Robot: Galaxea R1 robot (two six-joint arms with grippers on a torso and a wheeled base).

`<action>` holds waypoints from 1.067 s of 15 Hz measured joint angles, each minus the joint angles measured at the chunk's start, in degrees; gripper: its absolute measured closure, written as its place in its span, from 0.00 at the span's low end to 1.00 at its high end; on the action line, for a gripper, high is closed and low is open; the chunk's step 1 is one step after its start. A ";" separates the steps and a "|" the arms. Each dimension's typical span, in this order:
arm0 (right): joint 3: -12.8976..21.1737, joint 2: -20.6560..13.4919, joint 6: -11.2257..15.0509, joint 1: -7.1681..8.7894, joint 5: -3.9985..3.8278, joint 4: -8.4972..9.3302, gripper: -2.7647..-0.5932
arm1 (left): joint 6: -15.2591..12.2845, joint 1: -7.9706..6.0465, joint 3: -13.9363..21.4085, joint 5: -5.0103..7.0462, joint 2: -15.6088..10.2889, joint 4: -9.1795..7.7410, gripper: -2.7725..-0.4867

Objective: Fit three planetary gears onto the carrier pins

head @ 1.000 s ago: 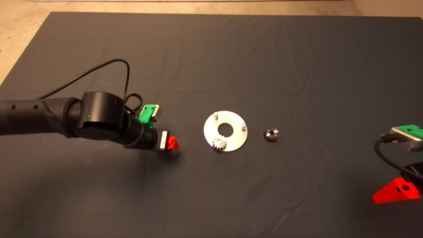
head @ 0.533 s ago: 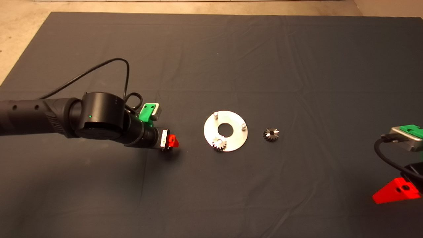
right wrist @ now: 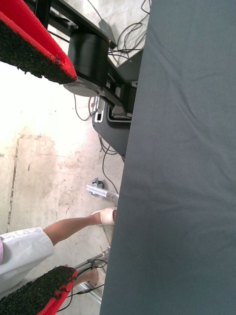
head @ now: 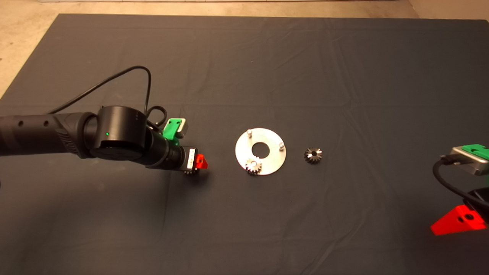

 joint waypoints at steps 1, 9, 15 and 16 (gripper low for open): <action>0.00 0.00 0.00 0.00 -0.01 0.00 0.01 | 0.00 -0.01 0.00 0.00 0.00 0.27 0.05; 0.00 0.02 0.00 0.00 -0.01 0.00 0.01 | 0.06 1.17 0.00 -0.02 0.02 2.65 0.18; -0.02 0.20 0.00 0.00 -0.01 0.04 0.01 | 0.06 1.64 0.02 -0.02 0.71 2.80 0.18; -0.02 0.20 0.00 0.00 -0.01 0.04 0.01 | 0.06 1.64 0.02 0.00 0.74 3.03 0.18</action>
